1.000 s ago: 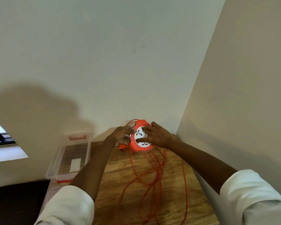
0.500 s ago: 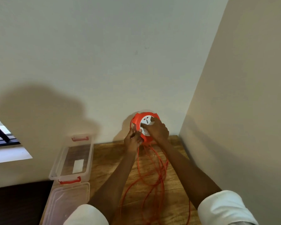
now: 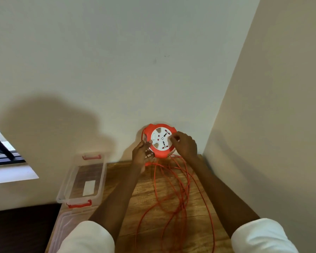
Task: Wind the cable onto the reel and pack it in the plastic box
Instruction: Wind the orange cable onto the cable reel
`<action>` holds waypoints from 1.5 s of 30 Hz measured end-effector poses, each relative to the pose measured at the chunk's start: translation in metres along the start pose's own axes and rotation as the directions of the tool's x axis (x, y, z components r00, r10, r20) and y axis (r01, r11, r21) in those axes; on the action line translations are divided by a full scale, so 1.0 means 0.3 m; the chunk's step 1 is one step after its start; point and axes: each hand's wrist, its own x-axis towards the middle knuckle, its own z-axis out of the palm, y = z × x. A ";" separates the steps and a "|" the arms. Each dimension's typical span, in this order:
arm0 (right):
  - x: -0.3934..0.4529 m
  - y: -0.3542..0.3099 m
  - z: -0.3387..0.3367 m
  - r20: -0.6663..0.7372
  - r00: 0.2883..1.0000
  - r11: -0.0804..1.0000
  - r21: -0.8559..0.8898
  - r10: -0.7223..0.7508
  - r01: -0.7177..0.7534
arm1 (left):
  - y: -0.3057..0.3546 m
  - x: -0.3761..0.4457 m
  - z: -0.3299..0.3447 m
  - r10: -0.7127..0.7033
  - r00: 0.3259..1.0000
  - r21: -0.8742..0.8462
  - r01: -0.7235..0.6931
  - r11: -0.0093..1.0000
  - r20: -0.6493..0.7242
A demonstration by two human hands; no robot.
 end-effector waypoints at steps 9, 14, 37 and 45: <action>0.031 0.002 -0.065 0.586 0.532 0.228 -0.513 -0.611 0.827 | 0.112 0.060 -0.096 -0.169 0.972 0.366 0.099 0.925 0.165; 0.021 0.010 -0.026 0.637 0.551 0.111 -0.595 -0.539 0.796 | 0.074 0.037 -0.055 -0.161 0.973 0.337 0.098 0.937 0.166; 0.000 0.003 -0.002 0.172 0.953 0.916 0.277 0.251 -0.292 | -0.068 -0.045 0.087 0.054 0.999 -0.073 -0.053 0.996 0.006; 0.038 0.046 -0.066 0.456 0.730 0.554 -0.475 -0.509 0.683 | 0.062 0.037 -0.094 -0.089 0.987 0.139 0.070 0.988 0.136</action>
